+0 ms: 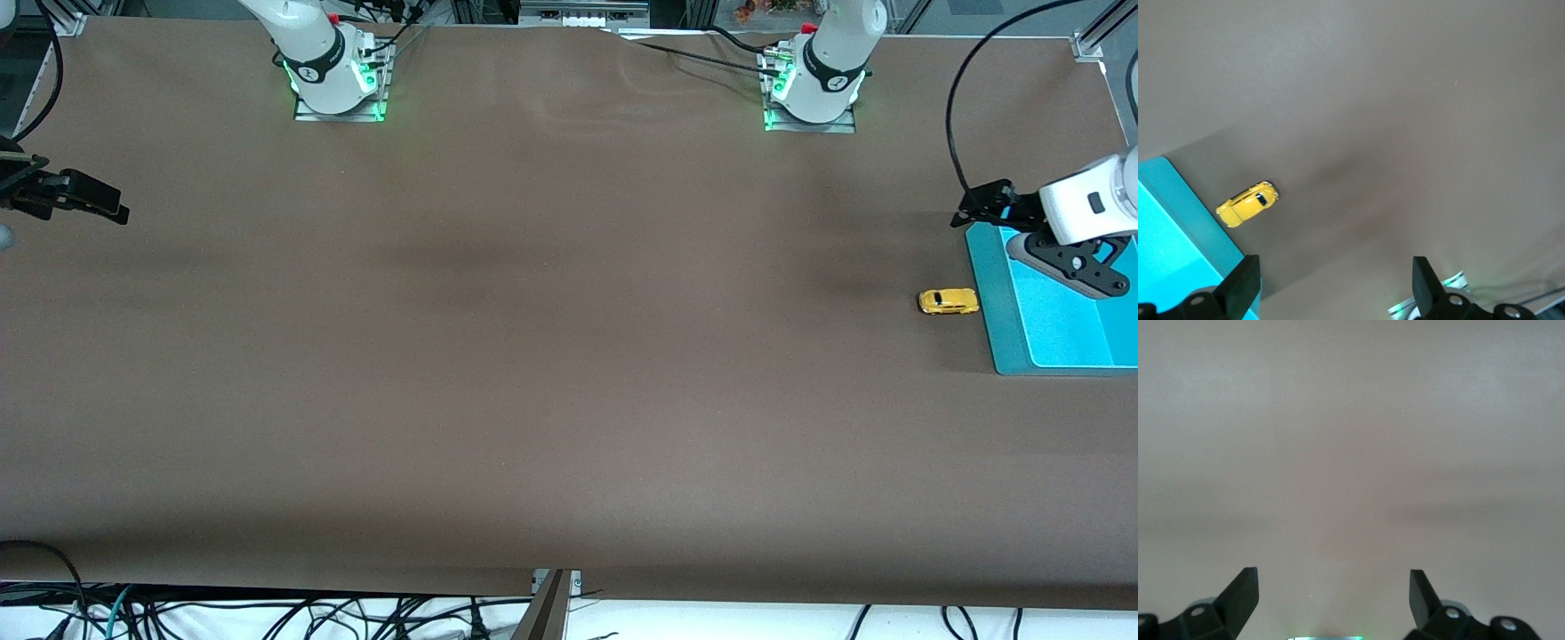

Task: Wind and store yellow beetle car
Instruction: 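Lower the left gripper onto the yellow car beside the tray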

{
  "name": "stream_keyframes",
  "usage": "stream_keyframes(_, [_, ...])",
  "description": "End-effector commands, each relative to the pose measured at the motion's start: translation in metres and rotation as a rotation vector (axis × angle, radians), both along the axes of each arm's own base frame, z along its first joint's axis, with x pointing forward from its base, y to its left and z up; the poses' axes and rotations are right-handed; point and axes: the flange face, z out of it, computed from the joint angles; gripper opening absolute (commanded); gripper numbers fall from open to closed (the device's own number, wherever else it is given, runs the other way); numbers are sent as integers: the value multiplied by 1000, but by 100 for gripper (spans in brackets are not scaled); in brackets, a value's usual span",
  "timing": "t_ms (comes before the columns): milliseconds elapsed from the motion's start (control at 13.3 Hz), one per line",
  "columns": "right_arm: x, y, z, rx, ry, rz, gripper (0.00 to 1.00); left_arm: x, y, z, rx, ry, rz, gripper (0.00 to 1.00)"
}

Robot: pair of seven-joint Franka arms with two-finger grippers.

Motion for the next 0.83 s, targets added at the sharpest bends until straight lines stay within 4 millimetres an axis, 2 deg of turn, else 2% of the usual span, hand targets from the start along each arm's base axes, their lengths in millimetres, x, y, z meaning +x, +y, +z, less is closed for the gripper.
stream_keyframes(0, [2, 4, -2, -11, 5, -7, 100, 11, 40, -53, -66, 54, -132, 100])
stream_keyframes(151, [7, 4, 0, -10, -3, -6, 100, 20, 57, -88, -72, 54, -242, 100])
stream_keyframes(301, [11, 3, 3, -13, -10, -7, 100, 29, 65, -125, -60, 70, -349, 100])
stream_keyframes(452, [13, 3, 1, -13, -7, -6, 100, 37, 71, -154, -71, 43, -466, 100])
stream_keyframes(527, [13, 3, 1, -13, -7, -6, 100, 37, 72, -169, -74, 35, -511, 100])
stream_keyframes(753, [13, 5, 1, -13, -6, -3, 100, 18, 76, -205, -6, 39, -661, 100])
